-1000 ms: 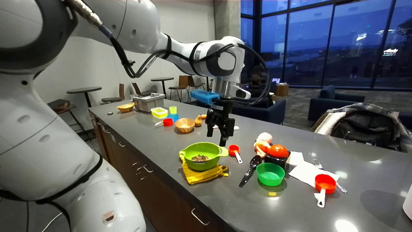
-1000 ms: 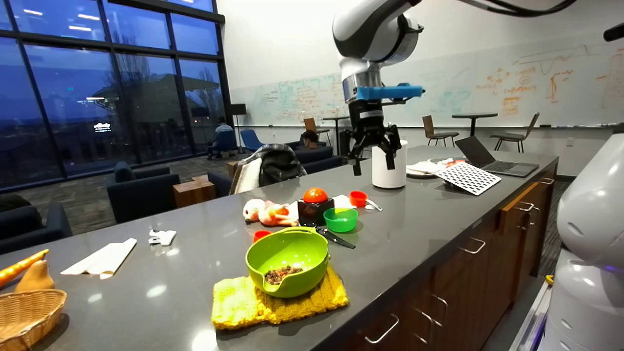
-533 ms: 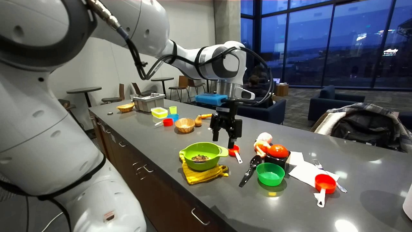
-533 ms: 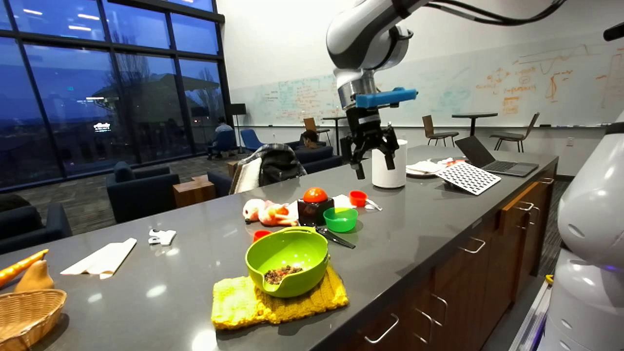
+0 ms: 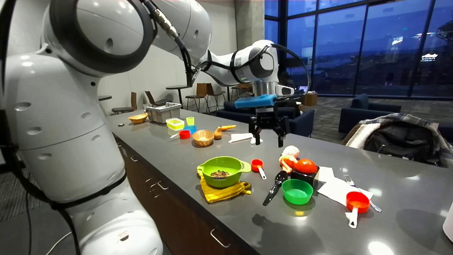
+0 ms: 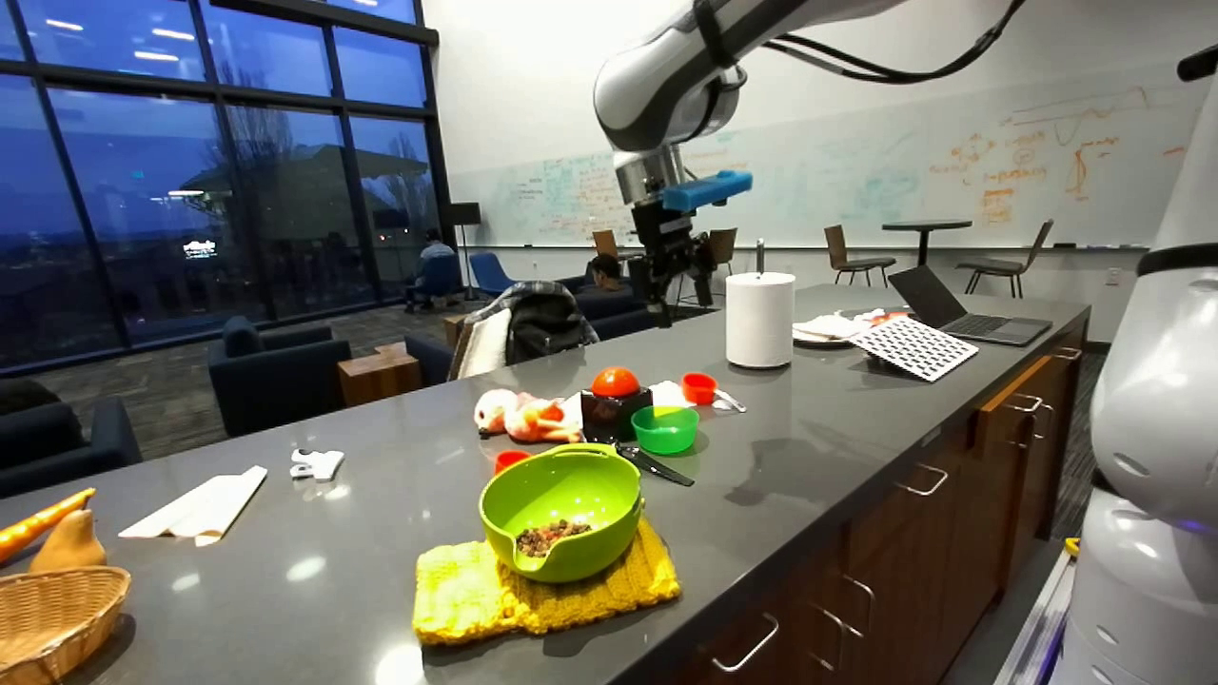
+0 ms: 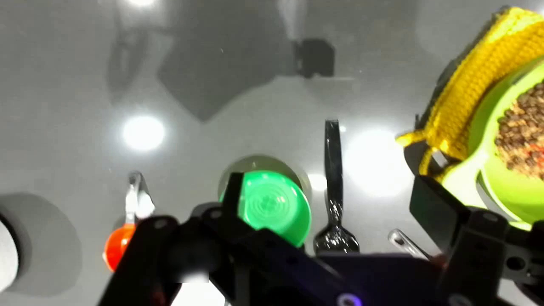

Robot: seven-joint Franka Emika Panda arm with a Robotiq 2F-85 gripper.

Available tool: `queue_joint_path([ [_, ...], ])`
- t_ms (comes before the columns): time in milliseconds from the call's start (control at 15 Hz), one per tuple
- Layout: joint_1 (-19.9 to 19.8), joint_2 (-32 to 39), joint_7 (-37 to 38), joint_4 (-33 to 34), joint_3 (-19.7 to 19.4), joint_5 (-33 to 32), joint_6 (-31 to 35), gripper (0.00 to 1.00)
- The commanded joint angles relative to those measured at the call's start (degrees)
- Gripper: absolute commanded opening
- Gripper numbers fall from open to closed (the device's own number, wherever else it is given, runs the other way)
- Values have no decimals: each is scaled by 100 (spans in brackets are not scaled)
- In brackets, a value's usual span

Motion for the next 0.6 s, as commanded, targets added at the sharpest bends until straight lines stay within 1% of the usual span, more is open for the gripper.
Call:
queue_joint_path([
  [0, 216, 102, -710, 617, -73, 407, 334, 100],
  [67, 177, 73, -334, 315, -75, 224, 249, 100],
  [200, 237, 80, -517, 537, -64, 326, 293, 100],
  [533, 249, 105, -595, 575, -78, 331, 305, 100],
])
